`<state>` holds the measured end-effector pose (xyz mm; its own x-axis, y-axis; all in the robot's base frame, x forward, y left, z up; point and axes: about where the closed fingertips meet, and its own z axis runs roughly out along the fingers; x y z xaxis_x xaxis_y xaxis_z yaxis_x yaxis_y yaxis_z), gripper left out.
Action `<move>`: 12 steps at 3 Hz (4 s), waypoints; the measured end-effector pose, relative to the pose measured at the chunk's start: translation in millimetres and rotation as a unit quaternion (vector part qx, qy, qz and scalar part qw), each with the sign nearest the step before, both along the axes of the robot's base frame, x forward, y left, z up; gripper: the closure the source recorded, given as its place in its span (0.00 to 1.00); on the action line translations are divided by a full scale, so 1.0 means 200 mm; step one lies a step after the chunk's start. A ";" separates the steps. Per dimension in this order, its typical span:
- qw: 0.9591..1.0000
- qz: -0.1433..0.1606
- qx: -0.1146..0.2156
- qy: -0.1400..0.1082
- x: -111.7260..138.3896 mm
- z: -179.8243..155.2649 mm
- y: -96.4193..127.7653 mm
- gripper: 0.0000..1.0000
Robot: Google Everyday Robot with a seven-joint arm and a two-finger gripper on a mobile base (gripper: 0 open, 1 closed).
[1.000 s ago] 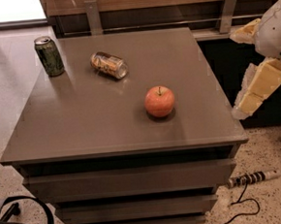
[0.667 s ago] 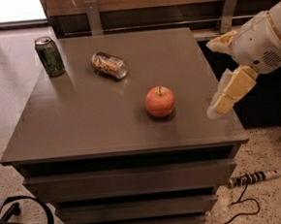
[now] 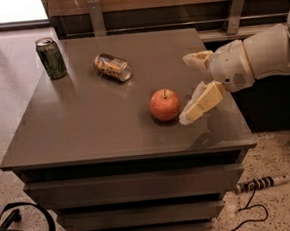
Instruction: Move apple near green can
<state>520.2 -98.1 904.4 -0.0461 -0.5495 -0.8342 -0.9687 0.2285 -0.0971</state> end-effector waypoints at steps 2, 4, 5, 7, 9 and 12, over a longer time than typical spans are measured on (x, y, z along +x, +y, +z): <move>0.998 -0.014 0.060 0.000 0.13 -0.18 0.07 0.00; 0.994 0.011 0.106 -0.008 0.20 -0.23 0.19 0.00; 0.992 0.018 0.120 -0.016 0.22 -0.26 0.22 0.00; 0.992 0.001 0.122 -0.015 0.22 -0.34 0.16 0.41; 0.992 0.005 0.122 -0.015 0.22 -0.35 0.19 0.88; 0.994 0.018 0.106 -0.024 0.23 -0.26 0.27 1.00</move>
Offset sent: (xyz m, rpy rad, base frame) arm 0.0406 0.0133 -0.0537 0.1802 0.0015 -0.0550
